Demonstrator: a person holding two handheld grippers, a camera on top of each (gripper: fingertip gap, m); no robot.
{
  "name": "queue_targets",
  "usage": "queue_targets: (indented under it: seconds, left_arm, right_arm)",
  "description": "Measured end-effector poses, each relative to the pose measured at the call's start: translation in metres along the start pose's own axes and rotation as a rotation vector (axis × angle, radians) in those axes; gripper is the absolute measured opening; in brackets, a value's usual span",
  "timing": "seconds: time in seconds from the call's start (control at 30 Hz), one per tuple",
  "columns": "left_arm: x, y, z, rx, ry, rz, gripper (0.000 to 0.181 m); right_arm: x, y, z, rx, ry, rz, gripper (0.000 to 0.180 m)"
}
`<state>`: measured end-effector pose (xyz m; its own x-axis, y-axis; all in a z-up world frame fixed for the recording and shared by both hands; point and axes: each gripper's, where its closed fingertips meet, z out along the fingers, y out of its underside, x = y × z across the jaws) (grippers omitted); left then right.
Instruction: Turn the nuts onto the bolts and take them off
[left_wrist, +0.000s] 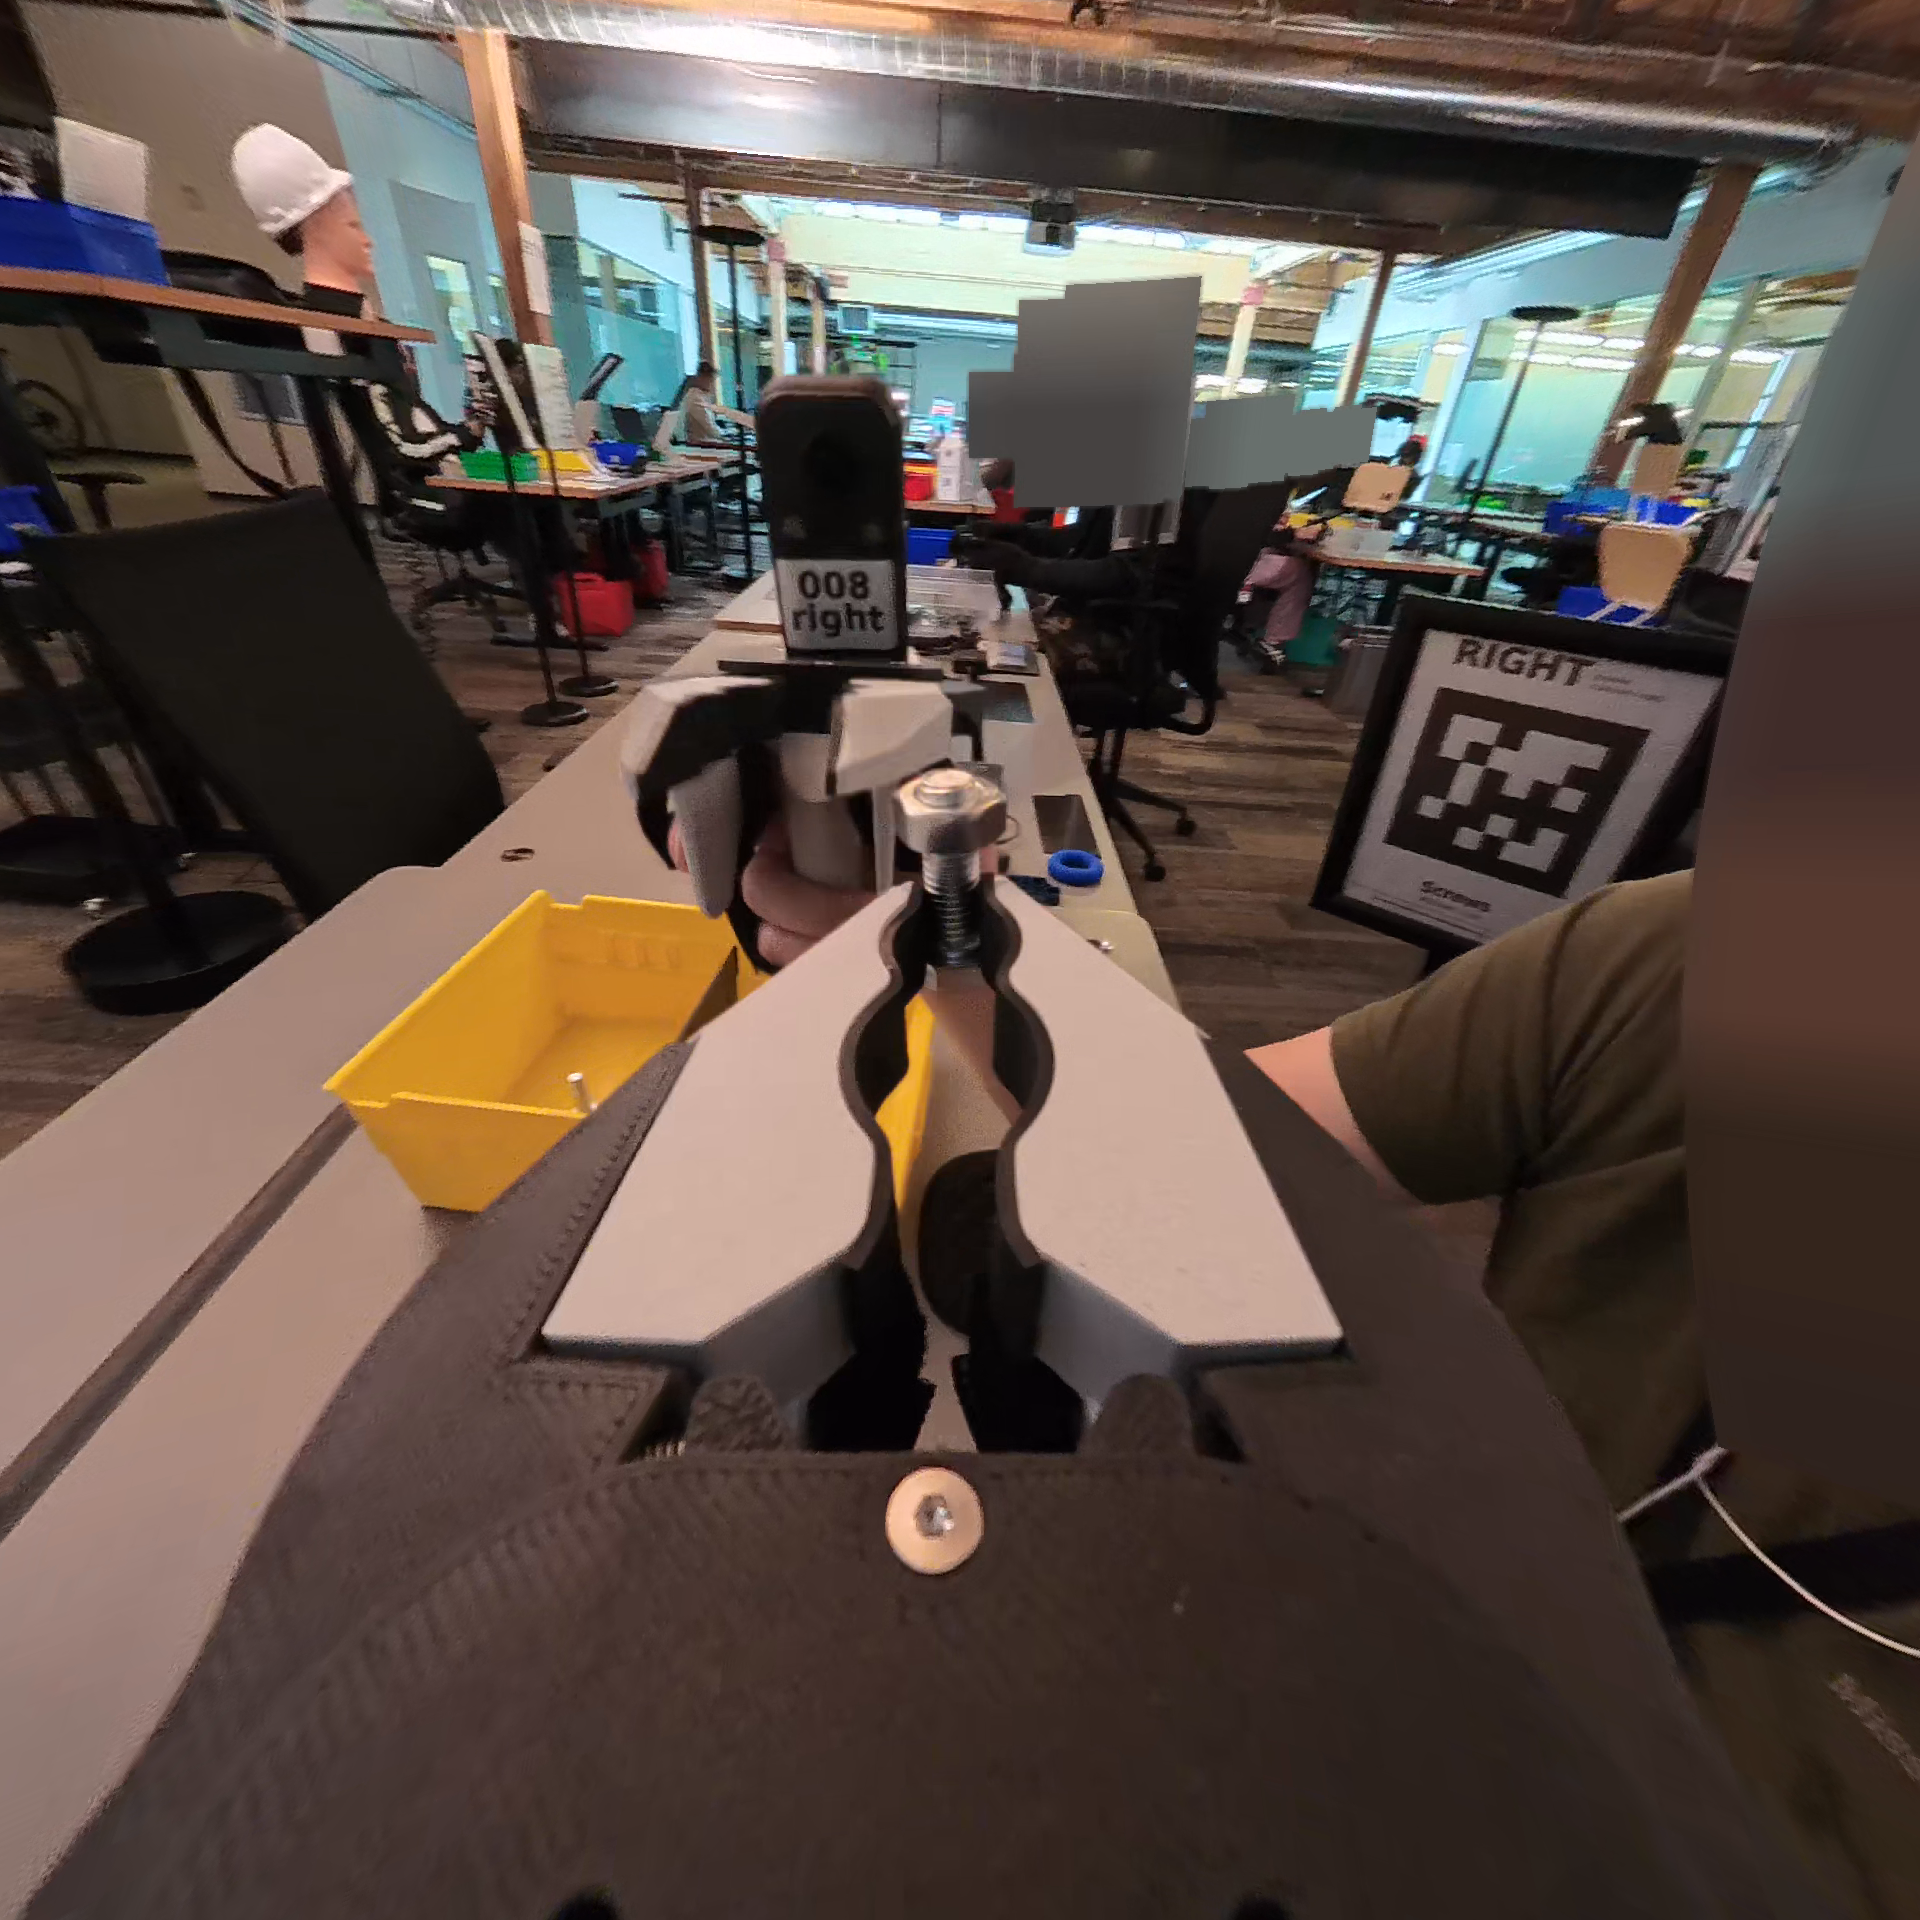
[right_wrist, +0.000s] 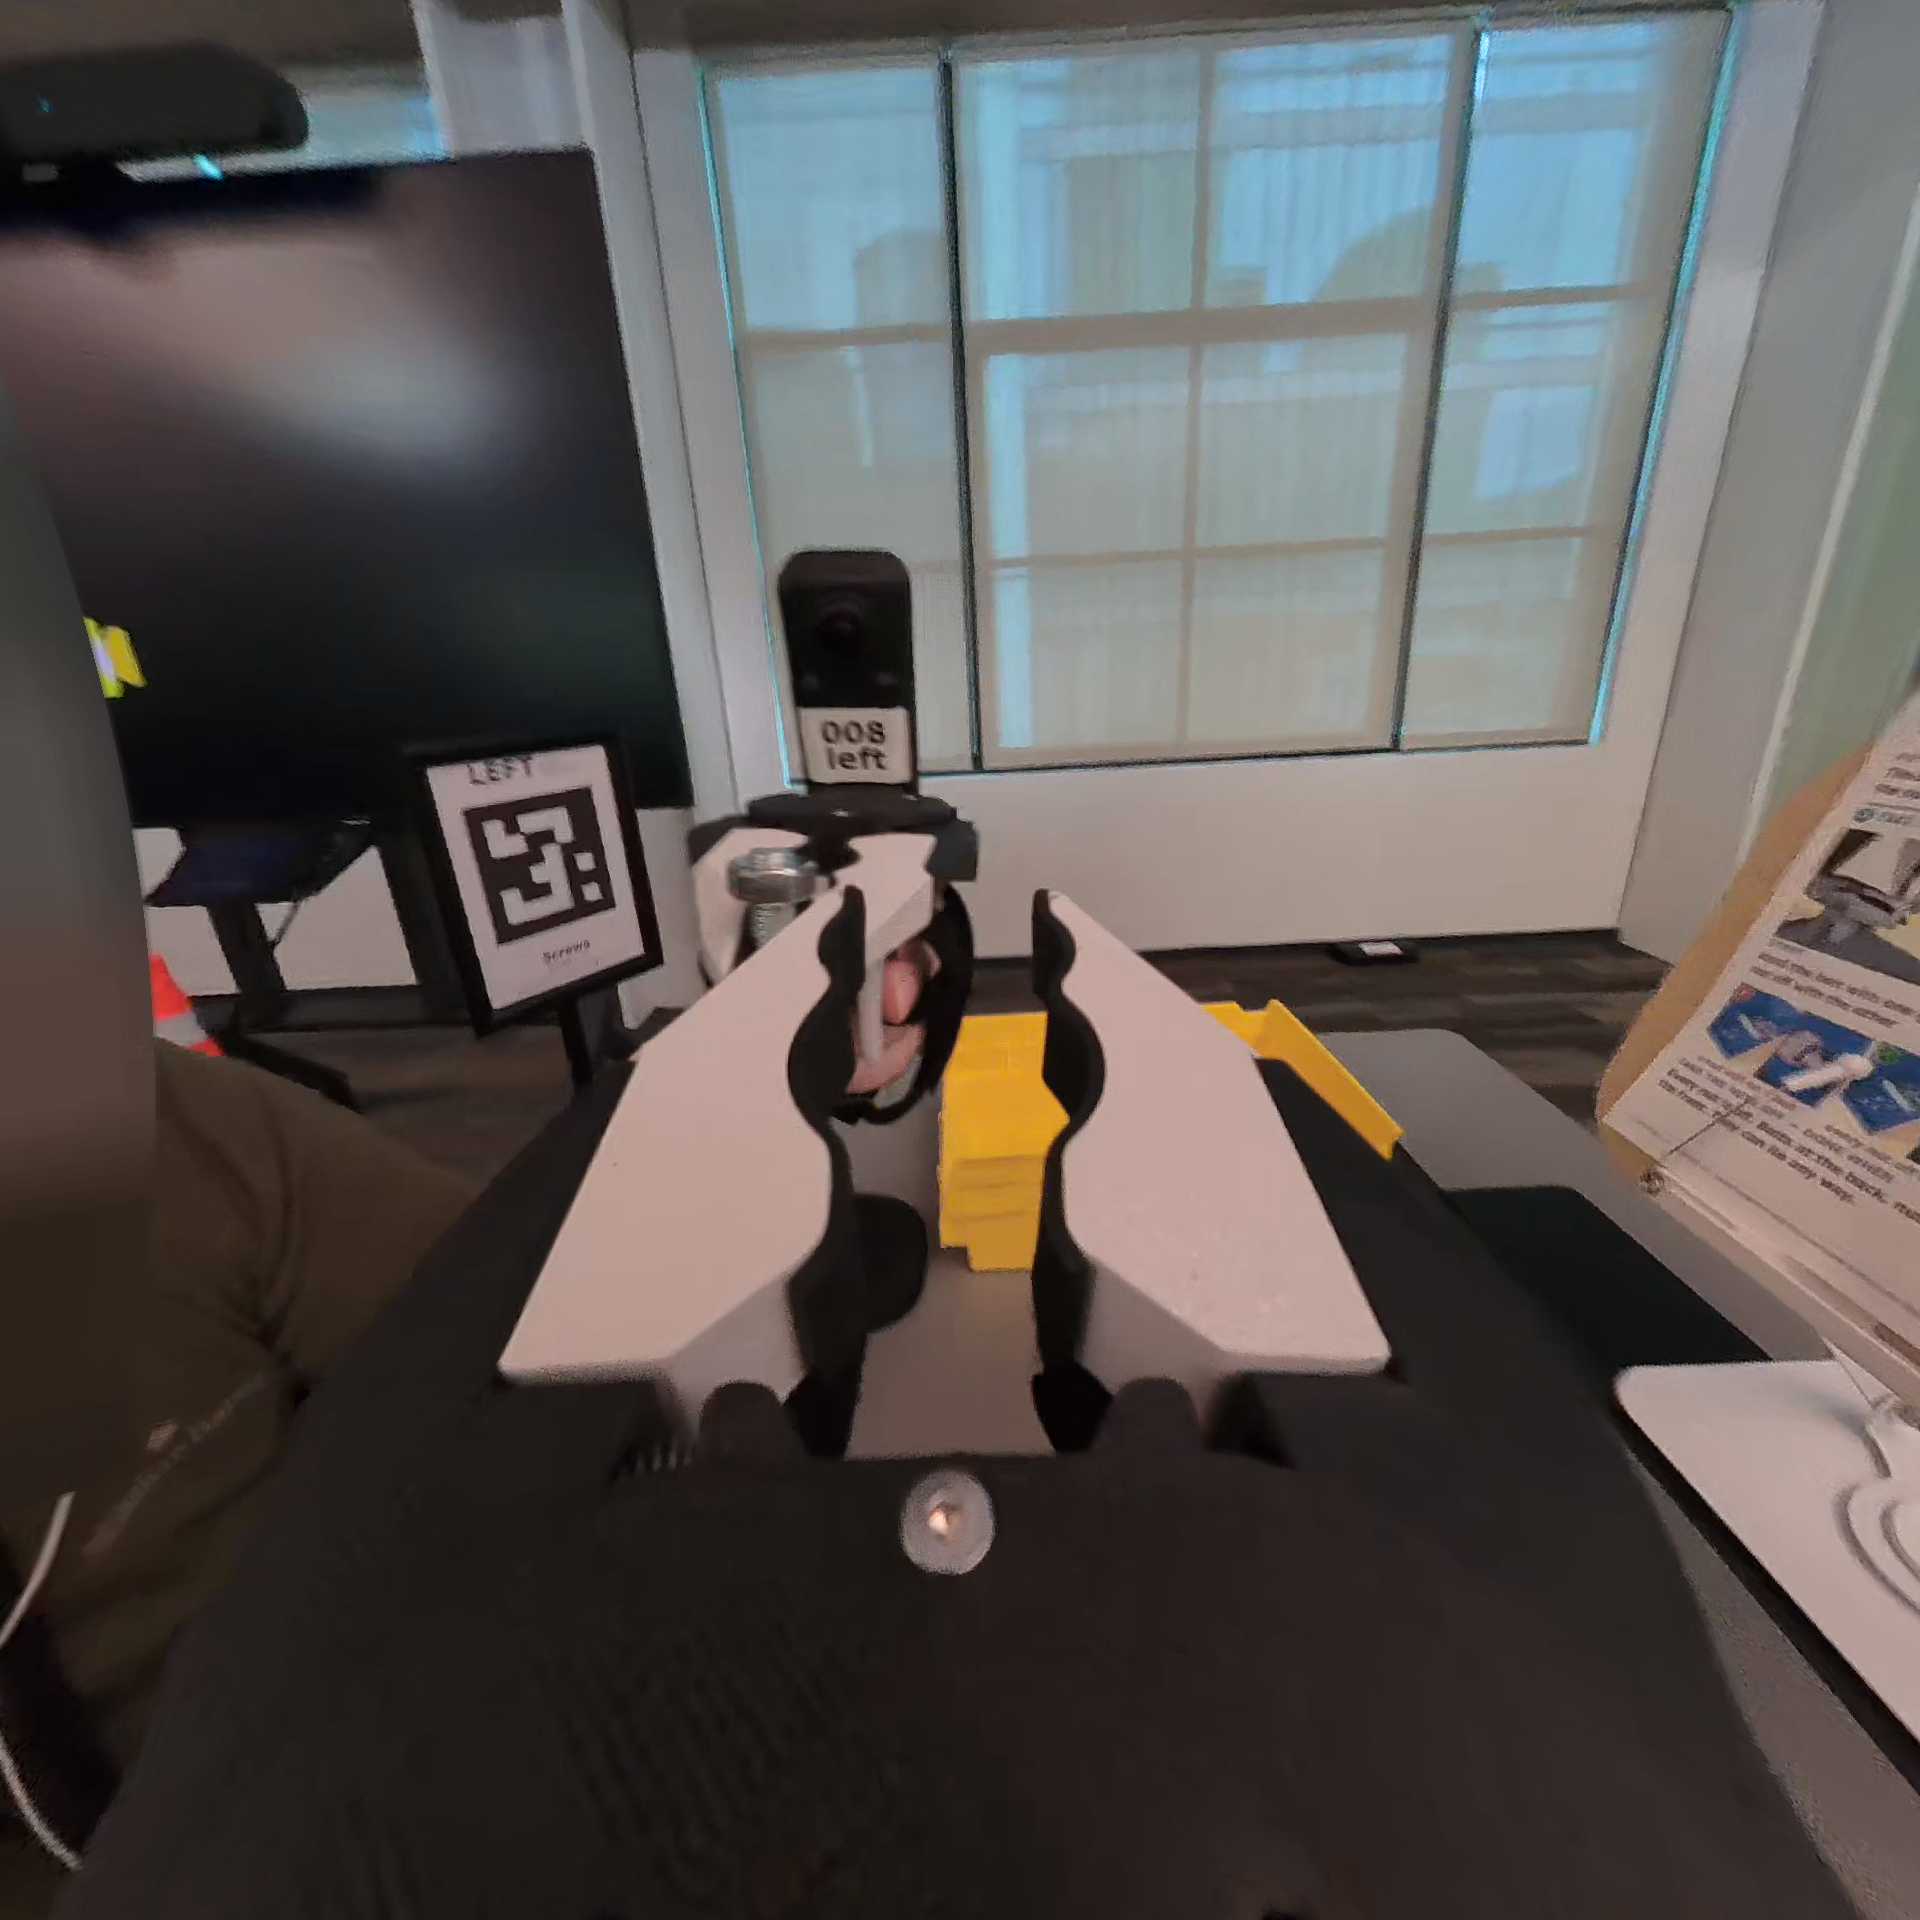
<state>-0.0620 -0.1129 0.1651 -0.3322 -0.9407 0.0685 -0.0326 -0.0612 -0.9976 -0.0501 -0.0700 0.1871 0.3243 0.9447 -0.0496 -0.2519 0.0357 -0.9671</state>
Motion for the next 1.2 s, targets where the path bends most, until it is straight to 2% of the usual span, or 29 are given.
queue_targets:
  seconds: [0.1,0.2,0.27,0.3,0.37,0.47,0.53,0.7,0.77,0.8,0.83,0.93,1.0,1.2]
  left_arm:
    - [-0.004,-0.001,-0.002,0.007,-0.026,0.003,0.008]
    - [-0.004,0.002,0.001,-0.011,-0.022,0.004,0.007]
    - [0.001,0.002,0.004,-0.010,0.008,0.001,0.008]
    - [0.004,0.002,0.005,-0.013,0.019,0.002,0.008]
    - [0.001,0.003,0.005,-0.019,-0.017,0.015,0.008]
    - [0.007,-0.002,0.000,0.003,0.022,0.003,0.008]
    - [0.013,-0.007,-0.002,0.028,0.059,-0.015,0.008]
    - [0.011,-0.002,0.002,-0.005,0.018,0.020,0.007]
    - [0.016,-0.002,0.004,-0.002,0.040,0.015,0.008]
    - [0.018,-0.002,0.005,-0.005,0.045,0.017,0.008]
    - [0.016,0.000,0.006,-0.017,0.023,0.024,0.008]
    - [0.005,-0.001,0.004,-0.016,-0.054,0.051,0.008]
    - [0.006,-0.003,0.000,-0.001,-0.024,0.031,0.007]
    - [0.009,-0.001,0.002,-0.013,-0.018,0.038,0.008]
  right_arm:
    - [-0.025,-0.006,0.003,0.012,-0.096,-0.021,0.032]
    - [-0.037,-0.002,0.011,-0.014,-0.108,-0.074,0.032]
    - [-0.033,0.007,0.015,-0.057,-0.092,-0.086,0.034]
    - [-0.030,0.008,0.014,-0.052,-0.101,-0.073,0.041]
    - [-0.023,0.008,0.011,-0.035,-0.129,0.009,0.043]
    - [-0.009,0.004,0.007,-0.004,-0.070,0.048,0.037]
    - [-0.018,-0.003,0.008,0.019,-0.079,0.008,0.036]
    - [-0.056,-0.014,0.014,0.051,-0.192,-0.030,0.037]
    - [-0.048,-0.004,0.018,0.004,-0.151,-0.047,0.037]
    - [-0.041,0.001,0.019,-0.012,-0.136,-0.044,0.045]
    - [-0.037,0.002,0.017,-0.005,-0.148,-0.010,0.047]
    - [-0.024,0.001,0.013,0.021,-0.172,0.097,0.042]
    - [-0.019,-0.002,0.011,0.039,-0.145,0.104,0.039]
    - [-0.049,-0.008,0.017,0.031,-0.192,0.025,0.040]
